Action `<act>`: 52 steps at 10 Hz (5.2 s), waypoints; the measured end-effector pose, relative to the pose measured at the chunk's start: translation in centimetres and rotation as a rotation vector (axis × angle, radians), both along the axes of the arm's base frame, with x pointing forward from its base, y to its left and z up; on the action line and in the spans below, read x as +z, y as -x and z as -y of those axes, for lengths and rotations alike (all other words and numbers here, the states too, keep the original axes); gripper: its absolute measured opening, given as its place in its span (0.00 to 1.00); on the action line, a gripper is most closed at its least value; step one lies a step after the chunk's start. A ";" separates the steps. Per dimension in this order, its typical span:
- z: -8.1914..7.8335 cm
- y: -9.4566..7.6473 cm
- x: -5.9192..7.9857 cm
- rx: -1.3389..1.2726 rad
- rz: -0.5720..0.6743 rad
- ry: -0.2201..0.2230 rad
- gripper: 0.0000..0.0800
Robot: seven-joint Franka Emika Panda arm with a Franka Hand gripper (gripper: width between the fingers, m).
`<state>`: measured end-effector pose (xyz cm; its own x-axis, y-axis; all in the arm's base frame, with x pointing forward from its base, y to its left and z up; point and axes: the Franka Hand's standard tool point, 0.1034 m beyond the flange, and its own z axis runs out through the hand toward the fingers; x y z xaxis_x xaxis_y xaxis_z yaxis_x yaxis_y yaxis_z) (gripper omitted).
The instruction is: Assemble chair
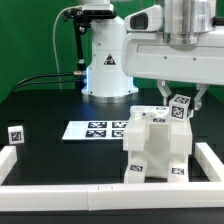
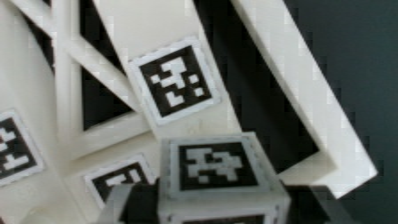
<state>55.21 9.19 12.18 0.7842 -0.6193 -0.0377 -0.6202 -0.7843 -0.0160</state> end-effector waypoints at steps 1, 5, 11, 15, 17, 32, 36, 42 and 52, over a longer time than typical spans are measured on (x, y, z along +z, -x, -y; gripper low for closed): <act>0.0 -0.1 0.0 -0.096 -0.001 -0.002 0.35; -0.1 -0.1 -0.1 -0.206 -0.001 -0.009 0.35; -0.9 -0.3 0.6 0.072 0.006 -0.008 0.81; -0.3 -0.2 0.6 0.465 0.028 -0.013 0.81; 0.0 -0.2 0.5 0.658 0.030 -0.017 0.81; -0.4 -0.2 0.3 1.038 0.034 -0.031 0.35; -0.4 -0.1 0.2 0.729 0.077 -0.009 0.35; -0.2 -0.5 0.2 0.093 0.091 -0.067 0.35; 0.3 -0.4 0.2 0.767 0.121 -0.041 0.81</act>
Offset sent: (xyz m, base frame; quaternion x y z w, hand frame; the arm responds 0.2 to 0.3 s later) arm 0.0000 0.0000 0.0000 0.0000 0.0000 0.0000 1.0000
